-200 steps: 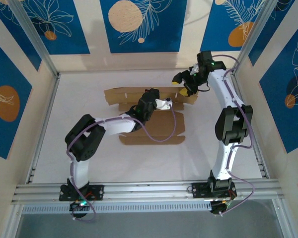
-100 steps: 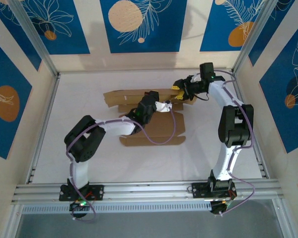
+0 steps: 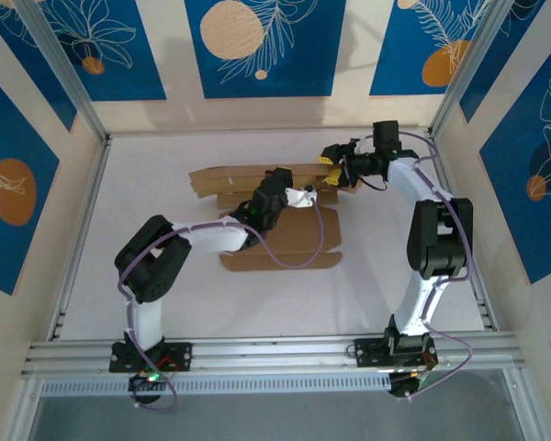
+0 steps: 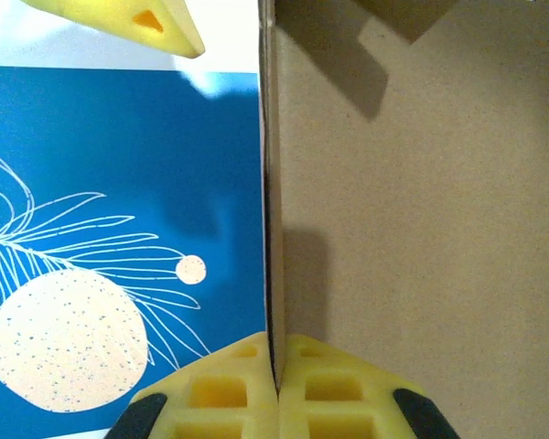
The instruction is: Fold the paper box
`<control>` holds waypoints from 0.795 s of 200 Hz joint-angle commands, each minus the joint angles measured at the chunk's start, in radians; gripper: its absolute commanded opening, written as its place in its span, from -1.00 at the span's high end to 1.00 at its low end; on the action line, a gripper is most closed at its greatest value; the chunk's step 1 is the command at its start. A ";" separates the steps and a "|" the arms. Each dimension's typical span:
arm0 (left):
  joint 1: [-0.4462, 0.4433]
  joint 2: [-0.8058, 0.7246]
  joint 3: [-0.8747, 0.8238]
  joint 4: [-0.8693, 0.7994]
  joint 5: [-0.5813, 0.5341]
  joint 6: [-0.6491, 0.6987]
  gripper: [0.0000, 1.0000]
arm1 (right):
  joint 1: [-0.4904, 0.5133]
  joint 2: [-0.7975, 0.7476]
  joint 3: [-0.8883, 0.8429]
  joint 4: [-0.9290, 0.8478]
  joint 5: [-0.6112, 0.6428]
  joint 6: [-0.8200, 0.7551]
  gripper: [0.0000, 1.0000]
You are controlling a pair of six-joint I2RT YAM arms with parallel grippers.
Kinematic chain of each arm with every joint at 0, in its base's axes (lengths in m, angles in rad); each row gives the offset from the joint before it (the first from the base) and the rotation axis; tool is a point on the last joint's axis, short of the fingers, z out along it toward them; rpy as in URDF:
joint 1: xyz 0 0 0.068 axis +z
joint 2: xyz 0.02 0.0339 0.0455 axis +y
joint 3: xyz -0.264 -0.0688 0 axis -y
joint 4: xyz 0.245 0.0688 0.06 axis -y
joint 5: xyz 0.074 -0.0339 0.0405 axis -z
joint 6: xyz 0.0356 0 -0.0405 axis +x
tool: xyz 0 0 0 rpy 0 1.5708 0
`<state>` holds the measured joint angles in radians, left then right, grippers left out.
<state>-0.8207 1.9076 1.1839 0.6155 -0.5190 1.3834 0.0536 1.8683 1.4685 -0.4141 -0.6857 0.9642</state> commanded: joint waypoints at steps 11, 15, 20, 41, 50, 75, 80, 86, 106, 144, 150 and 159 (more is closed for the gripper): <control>-0.006 -0.024 0.008 -0.044 -0.020 -0.035 1.00 | -0.026 -0.126 0.021 -0.212 0.185 -0.190 -0.18; -0.005 -0.022 0.011 -0.056 -0.019 -0.037 1.00 | -0.030 -0.139 0.014 -0.219 0.196 -0.201 -0.18; -0.005 -0.019 0.016 -0.070 -0.019 -0.038 1.00 | -0.035 -0.154 0.003 -0.226 0.209 -0.211 -0.17; -0.003 -0.007 0.020 -0.063 -0.014 -0.026 1.00 | -0.048 -0.223 -0.047 -0.252 0.285 -0.258 -0.13; -0.004 -0.003 0.021 -0.062 -0.014 -0.021 1.00 | -0.053 -0.254 -0.068 -0.261 0.328 -0.271 -0.05; -0.003 -0.006 0.023 -0.065 -0.010 -0.026 1.00 | -0.046 -0.290 -0.112 -0.296 0.431 -0.309 0.45; -0.003 -0.007 0.022 -0.068 -0.010 -0.027 1.00 | -0.038 -0.284 -0.116 -0.308 0.448 -0.317 0.51; -0.003 -0.007 0.023 -0.073 -0.008 -0.027 1.00 | -0.028 -0.271 -0.117 -0.324 0.475 -0.322 0.56; -0.001 -0.002 0.034 -0.120 0.003 -0.029 1.00 | -0.010 -0.208 -0.138 -0.321 0.502 -0.321 0.54; 0.003 0.013 0.103 -0.229 0.012 -0.078 1.00 | 0.058 -0.062 -0.061 -0.321 0.586 -0.351 0.36; 0.005 0.019 0.117 -0.248 0.014 -0.085 1.00 | 0.064 -0.042 -0.051 -0.316 0.595 -0.348 0.29; 0.009 0.026 0.134 -0.266 0.016 -0.094 1.00 | 0.065 -0.014 -0.045 -0.299 0.593 -0.342 0.20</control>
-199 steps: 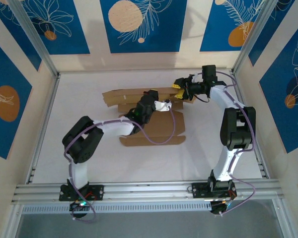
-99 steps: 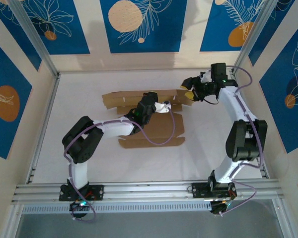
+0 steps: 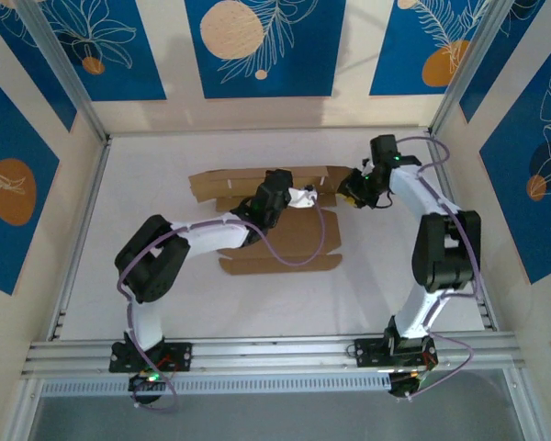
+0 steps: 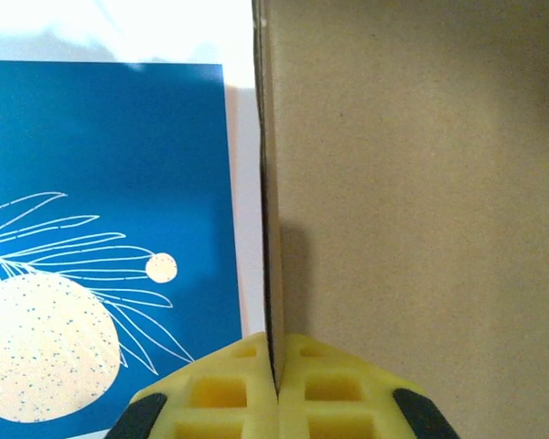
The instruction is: Fold the paper box
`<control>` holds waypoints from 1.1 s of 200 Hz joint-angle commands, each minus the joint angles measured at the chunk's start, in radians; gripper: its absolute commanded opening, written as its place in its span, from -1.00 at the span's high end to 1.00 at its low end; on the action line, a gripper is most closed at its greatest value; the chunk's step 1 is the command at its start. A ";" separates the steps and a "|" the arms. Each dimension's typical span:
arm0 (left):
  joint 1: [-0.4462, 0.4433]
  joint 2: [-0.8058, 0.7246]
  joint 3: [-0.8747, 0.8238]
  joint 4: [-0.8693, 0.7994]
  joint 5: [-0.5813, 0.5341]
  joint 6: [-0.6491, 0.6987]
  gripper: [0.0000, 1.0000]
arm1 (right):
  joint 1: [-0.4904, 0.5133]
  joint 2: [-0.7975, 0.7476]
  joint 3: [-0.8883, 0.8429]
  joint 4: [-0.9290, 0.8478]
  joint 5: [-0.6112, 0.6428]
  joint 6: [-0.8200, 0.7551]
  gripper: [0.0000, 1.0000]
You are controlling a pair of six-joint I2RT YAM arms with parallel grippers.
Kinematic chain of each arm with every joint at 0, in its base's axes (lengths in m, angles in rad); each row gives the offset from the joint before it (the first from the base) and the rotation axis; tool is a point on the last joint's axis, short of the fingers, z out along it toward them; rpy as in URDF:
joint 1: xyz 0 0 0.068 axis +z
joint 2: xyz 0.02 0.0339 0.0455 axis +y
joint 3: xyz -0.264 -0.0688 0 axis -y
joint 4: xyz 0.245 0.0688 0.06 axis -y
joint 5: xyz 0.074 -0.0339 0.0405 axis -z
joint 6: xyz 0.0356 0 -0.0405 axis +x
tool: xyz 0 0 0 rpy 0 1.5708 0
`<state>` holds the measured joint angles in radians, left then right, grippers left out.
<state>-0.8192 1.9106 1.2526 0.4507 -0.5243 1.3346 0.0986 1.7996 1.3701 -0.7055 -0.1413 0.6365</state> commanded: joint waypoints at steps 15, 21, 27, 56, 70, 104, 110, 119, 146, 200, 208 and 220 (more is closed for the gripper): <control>0.015 0.035 0.096 -0.143 0.032 -0.063 1.00 | 0.019 0.086 0.050 0.038 0.054 -0.003 0.08; 0.016 0.039 0.104 -0.154 0.039 -0.070 1.00 | 0.016 0.093 0.041 0.069 0.045 0.000 0.06; 0.019 0.043 0.111 -0.165 0.044 -0.076 1.00 | 0.013 0.100 0.034 0.091 0.045 0.005 0.05; 0.032 0.056 0.148 -0.230 0.053 -0.127 1.00 | 0.010 0.095 -0.025 0.220 0.067 0.028 0.00; 0.039 0.051 0.164 -0.284 0.066 -0.162 1.00 | 0.011 0.037 -0.106 0.325 0.119 0.031 0.00; 0.051 0.047 0.187 -0.367 0.066 -0.206 1.00 | -0.025 -0.084 -0.225 0.439 0.188 0.077 0.12; 0.051 0.046 0.195 -0.384 0.066 -0.218 1.00 | -0.034 -0.103 -0.238 0.445 0.181 0.091 0.14; 0.050 0.044 0.205 -0.406 0.066 -0.237 1.00 | -0.034 -0.133 -0.266 0.463 0.170 0.118 0.17; 0.051 0.043 0.217 -0.438 0.065 -0.262 1.00 | -0.023 -0.210 -0.410 0.588 0.055 0.287 0.60; 0.051 0.036 0.225 -0.463 0.071 -0.270 1.00 | 0.019 -0.219 -0.530 0.705 -0.045 0.408 1.00; 0.051 0.034 0.222 -0.463 0.070 -0.269 1.00 | 0.014 -0.192 -0.512 0.710 -0.069 0.401 1.00; 0.051 0.032 0.213 -0.460 0.074 -0.265 1.00 | 0.004 -0.144 -0.460 0.696 -0.103 0.381 1.00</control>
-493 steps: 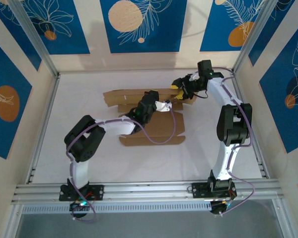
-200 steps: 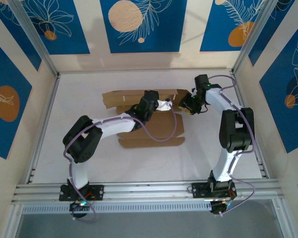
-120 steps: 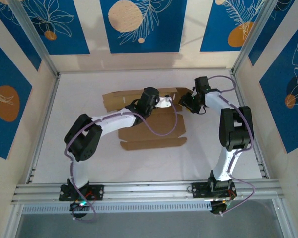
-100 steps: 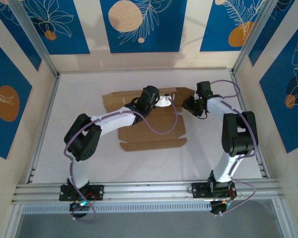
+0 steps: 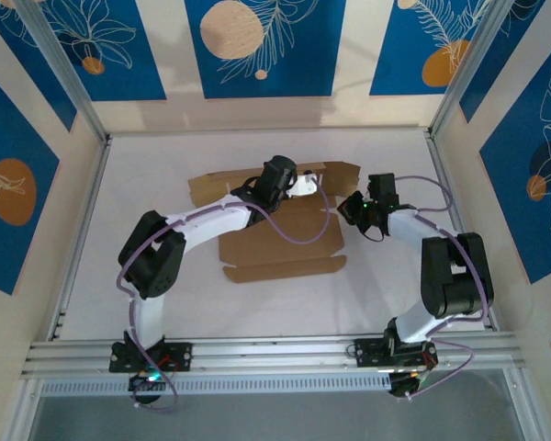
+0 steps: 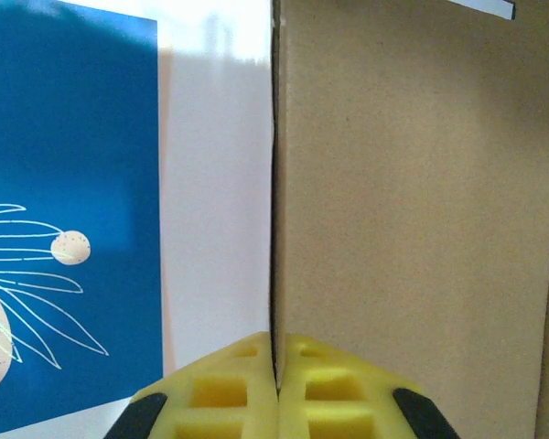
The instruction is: Fold the paper box
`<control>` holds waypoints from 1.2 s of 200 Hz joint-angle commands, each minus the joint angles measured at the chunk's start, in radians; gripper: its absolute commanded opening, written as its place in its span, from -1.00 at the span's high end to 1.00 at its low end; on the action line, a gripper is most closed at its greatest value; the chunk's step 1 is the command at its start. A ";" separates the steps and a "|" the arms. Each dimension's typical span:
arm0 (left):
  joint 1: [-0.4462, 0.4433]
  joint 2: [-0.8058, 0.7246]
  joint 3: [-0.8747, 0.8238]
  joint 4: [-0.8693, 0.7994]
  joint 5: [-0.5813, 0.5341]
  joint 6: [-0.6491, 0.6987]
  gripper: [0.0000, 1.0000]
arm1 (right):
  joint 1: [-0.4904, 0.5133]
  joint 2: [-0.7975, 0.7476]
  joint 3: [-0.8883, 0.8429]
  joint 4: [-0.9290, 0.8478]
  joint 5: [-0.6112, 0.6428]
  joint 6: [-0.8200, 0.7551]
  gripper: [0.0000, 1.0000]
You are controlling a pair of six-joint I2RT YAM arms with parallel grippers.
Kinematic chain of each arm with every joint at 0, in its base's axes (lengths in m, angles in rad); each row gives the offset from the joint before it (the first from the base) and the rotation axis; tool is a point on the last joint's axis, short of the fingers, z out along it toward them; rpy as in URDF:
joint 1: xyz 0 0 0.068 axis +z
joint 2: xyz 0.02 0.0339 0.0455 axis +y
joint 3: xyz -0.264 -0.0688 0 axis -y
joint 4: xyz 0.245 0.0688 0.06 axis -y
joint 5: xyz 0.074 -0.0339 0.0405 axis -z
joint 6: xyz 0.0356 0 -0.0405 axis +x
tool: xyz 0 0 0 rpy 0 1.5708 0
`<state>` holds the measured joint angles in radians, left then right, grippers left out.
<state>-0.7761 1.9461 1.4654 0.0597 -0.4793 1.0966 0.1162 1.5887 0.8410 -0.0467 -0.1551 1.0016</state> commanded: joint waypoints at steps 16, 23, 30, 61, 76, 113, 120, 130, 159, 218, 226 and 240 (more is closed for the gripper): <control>0.008 -0.012 -0.012 -0.065 0.037 -0.021 1.00 | -0.022 0.122 0.155 -0.017 -0.089 -0.027 1.00; 0.008 -0.013 -0.018 -0.064 0.038 -0.020 1.00 | -0.023 0.149 0.202 -0.057 -0.076 -0.052 1.00; 0.008 -0.016 -0.022 -0.063 0.039 -0.019 1.00 | -0.023 0.179 0.255 -0.107 -0.060 -0.080 1.00; 0.008 -0.026 -0.034 -0.061 0.051 -0.014 1.00 | -0.026 0.291 0.412 -0.216 -0.022 -0.154 0.84; 0.008 -0.030 -0.036 -0.064 0.058 -0.018 1.00 | -0.027 0.328 0.463 -0.256 0.011 -0.181 0.81; 0.008 -0.041 -0.046 -0.067 0.072 -0.033 1.00 | -0.018 0.410 0.569 -0.385 0.073 -0.242 0.76; 0.008 -0.042 -0.048 -0.067 0.074 -0.036 1.00 | -0.014 0.418 0.580 -0.403 0.084 -0.252 0.74; 0.007 -0.041 -0.050 -0.066 0.074 -0.041 1.00 | -0.006 0.425 0.589 -0.423 0.104 -0.264 0.66; 0.008 -0.036 -0.044 -0.072 0.073 -0.057 1.00 | 0.008 0.442 0.596 -0.453 0.135 -0.289 0.23; 0.006 -0.036 -0.028 -0.093 0.079 -0.098 1.00 | 0.024 0.495 0.596 -0.433 0.044 -0.315 -0.07; 0.006 -0.036 -0.027 -0.096 0.082 -0.108 1.00 | 0.027 0.499 0.594 -0.421 0.021 -0.314 -0.10; 0.006 -0.038 -0.025 -0.101 0.084 -0.125 1.00 | 0.027 0.502 0.581 -0.397 -0.014 -0.308 -0.17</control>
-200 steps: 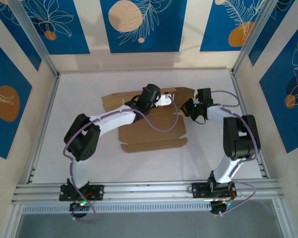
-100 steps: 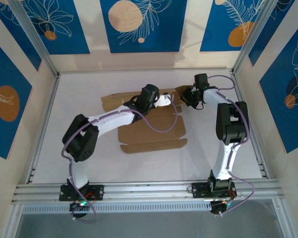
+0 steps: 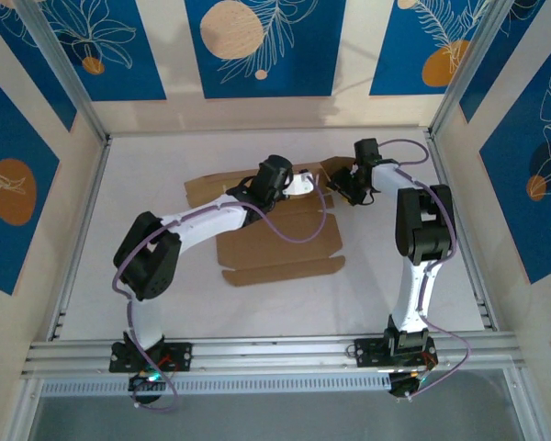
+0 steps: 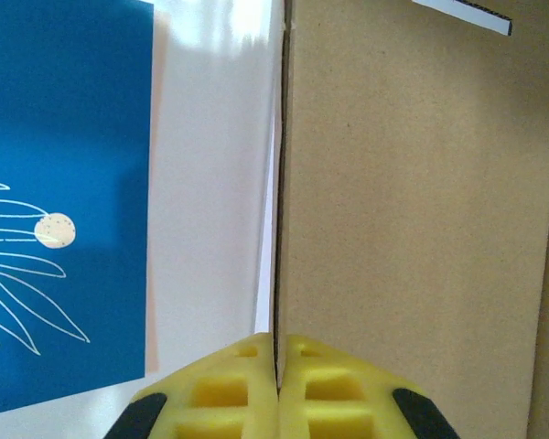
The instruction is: Fold the paper box
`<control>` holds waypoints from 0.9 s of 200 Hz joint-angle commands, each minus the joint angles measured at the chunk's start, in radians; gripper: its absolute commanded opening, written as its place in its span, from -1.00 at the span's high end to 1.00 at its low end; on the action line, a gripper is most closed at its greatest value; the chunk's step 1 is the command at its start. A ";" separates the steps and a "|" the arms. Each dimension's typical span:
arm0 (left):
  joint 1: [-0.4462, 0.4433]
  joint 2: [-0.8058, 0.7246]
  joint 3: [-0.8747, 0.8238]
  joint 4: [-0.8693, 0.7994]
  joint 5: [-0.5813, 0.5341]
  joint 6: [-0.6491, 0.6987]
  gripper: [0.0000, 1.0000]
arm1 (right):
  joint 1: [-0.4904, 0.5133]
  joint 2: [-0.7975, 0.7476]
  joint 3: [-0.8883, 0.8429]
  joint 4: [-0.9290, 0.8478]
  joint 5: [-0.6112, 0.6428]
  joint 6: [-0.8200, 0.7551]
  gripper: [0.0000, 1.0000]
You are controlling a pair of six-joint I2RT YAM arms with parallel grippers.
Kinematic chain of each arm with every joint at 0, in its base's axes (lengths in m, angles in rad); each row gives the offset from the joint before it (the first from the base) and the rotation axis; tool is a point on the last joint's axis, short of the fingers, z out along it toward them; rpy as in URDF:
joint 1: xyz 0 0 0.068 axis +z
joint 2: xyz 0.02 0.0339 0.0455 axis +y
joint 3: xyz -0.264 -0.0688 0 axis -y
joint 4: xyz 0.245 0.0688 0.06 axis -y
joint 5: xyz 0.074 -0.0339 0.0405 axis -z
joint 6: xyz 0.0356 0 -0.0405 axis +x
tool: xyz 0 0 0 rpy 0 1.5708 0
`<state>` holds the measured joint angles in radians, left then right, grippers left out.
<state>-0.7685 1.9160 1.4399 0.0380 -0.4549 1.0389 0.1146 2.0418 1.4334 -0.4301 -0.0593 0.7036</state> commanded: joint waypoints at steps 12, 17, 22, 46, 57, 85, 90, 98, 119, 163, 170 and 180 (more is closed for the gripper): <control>-0.002 -0.008 0.002 -0.084 0.060 -0.078 1.00 | 0.027 0.046 -0.033 0.018 -0.140 -0.003 -0.23; -0.002 -0.008 0.002 -0.085 0.061 -0.082 1.00 | 0.026 0.043 -0.042 0.025 -0.145 0.002 -0.26; -0.002 -0.010 0.002 -0.085 0.062 -0.086 1.00 | 0.025 0.042 -0.051 0.034 -0.147 0.005 -0.30; -0.002 -0.015 -0.005 -0.081 0.065 -0.099 1.00 | 0.025 0.034 -0.082 0.067 -0.161 0.011 -0.38; -0.002 -0.018 -0.010 -0.078 0.068 -0.104 1.00 | 0.025 0.030 -0.099 0.091 -0.178 0.018 -0.38; -0.002 -0.020 -0.015 -0.074 0.072 -0.116 1.00 | 0.030 0.047 -0.117 0.166 -0.263 0.039 -0.33; -0.003 -0.020 -0.016 -0.074 0.072 -0.118 1.00 | 0.031 0.050 -0.116 0.177 -0.278 0.041 -0.32; -0.002 -0.021 -0.016 -0.075 0.073 -0.123 1.00 | 0.035 0.055 -0.118 0.199 -0.308 0.046 -0.31; -0.002 -0.025 -0.013 -0.075 0.077 -0.137 1.00 | 0.042 0.045 -0.130 0.236 -0.340 0.053 -0.29; -0.002 -0.017 -0.014 -0.053 0.046 -0.140 1.00 | 0.014 0.001 -0.205 0.341 -0.440 0.137 -0.23; -0.002 -0.015 -0.012 -0.045 0.036 -0.141 1.00 | 0.009 -0.005 -0.218 0.363 -0.463 0.152 -0.22; -0.002 -0.011 -0.012 -0.035 0.023 -0.140 1.00 | 0.003 -0.014 -0.233 0.378 -0.485 0.166 -0.21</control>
<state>-0.7570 1.8984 1.4399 -0.0082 -0.4847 0.9470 0.1020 2.0521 1.2575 -0.0715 -0.3668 0.7986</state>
